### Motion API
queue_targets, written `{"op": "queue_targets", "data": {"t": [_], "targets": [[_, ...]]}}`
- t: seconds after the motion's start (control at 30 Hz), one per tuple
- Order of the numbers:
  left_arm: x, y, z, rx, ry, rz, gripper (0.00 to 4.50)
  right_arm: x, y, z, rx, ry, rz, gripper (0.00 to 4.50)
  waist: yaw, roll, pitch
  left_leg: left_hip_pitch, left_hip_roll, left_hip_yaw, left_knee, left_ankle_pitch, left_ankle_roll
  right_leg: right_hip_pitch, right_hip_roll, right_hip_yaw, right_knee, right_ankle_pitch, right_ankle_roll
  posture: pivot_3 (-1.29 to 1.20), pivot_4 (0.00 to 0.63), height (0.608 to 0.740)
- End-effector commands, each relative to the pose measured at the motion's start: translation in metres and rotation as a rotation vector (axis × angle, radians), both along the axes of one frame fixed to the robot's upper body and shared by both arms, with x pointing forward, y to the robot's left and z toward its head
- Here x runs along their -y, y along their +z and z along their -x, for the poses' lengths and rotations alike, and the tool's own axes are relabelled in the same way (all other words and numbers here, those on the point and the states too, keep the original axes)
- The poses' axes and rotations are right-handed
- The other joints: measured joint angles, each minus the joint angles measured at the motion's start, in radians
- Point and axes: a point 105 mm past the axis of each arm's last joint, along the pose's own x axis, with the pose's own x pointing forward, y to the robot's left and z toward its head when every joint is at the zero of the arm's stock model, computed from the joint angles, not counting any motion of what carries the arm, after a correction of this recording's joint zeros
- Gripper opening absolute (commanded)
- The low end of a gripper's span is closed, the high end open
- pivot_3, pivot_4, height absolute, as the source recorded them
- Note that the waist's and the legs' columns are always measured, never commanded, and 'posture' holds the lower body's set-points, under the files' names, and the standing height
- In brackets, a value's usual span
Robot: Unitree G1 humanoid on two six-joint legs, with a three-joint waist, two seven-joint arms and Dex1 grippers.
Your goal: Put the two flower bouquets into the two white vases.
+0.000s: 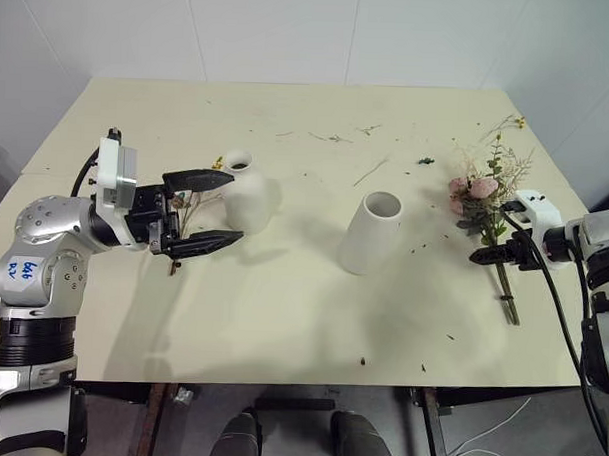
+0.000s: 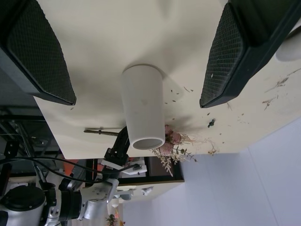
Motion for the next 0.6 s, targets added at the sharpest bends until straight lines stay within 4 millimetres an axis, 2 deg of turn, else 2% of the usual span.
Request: {"op": "queue_targets", "data": {"t": [0.03,0.17,0.2,0.3,0.37,0.47,0.5,0.57,0.6], "targets": [[0.0,0.01,0.004,0.043,-0.018,0.01,4.5,0.002,0.002,0.0,0.008,-0.014,-0.026,1.84,0.0,0.0,0.0,0.0,0.0,0.0,0.0,0.0,0.0,0.0,0.0,0.0,0.0,0.0,0.0,0.0,0.15,0.74],[0.004,0.011,0.002,0.044,-0.037,0.013,4.5,0.005,0.009,-0.001,0.036,-0.044,-0.046,0.44,-0.001,0.0,0.0,0.0,0.0,0.0,0.0,0.0,0.0,0.0,0.0,0.0,0.0,0.0,0.0,0.0,0.15,0.74],[0.005,0.012,-0.001,0.044,-0.04,0.023,4.5,0.008,0.016,-0.002,0.062,-0.061,-0.061,0.14,-0.001,0.0,0.0,0.0,0.0,0.0,-0.001,0.0,0.0,0.0,0.0,0.0,0.0,0.0,0.0,0.0,0.15,0.74],[0.006,0.012,-0.005,0.04,-0.045,0.031,4.5,0.011,0.033,-0.003,0.126,-0.098,-0.111,0.04,-0.001,0.0,0.0,0.0,0.0,0.0,0.0,0.0,0.0,-0.001,0.0,0.0,0.0,0.0,0.0,0.0,0.15,0.74],[0.008,0.011,-0.006,0.036,-0.051,0.035,4.5,0.007,0.052,-0.007,0.215,-0.086,-0.167,0.04,-0.001,0.001,0.0,0.0,0.0,0.001,0.0,0.0,0.0,-0.001,0.0,0.001,0.0,0.0,0.0,0.0,0.15,0.74],[0.009,0.009,-0.01,0.029,-0.054,0.049,4.5,-0.009,0.095,-0.017,0.485,0.019,-0.209,0.04,-0.002,0.001,0.001,-0.001,0.0,0.001,-0.001,0.0,0.0,-0.002,0.0,0.002,0.0,0.0,0.0,0.0,0.15,0.74],[0.012,0.007,-0.012,0.023,-0.056,0.057,4.5,-0.024,0.121,-0.018,0.656,0.079,-0.251,0.04,0.0,0.001,0.001,-0.001,0.0,0.001,-0.001,0.0,0.0,-0.002,0.0,0.002,0.0,0.0,0.0,0.0,0.15,0.74],[0.015,0.004,-0.015,0.01,-0.061,0.068,4.5,-0.05,0.169,-0.004,0.968,0.181,-0.333,0.04,-0.003,0.001,0.0,-0.001,0.0,0.001,-0.002,0.0,0.0,-0.002,0.001,0.002,0.0,0.0,0.001,0.0,0.15,0.74],[0.016,0.003,-0.016,0.005,-0.064,0.072,4.5,-0.061,0.184,0.006,1.081,0.209,-0.377,0.04,-0.003,0.001,0.0,-0.001,0.001,0.002,-0.002,0.0,0.0,-0.002,0.001,0.003,0.0,0.0,0.001,0.0,0.15,0.74]]}}
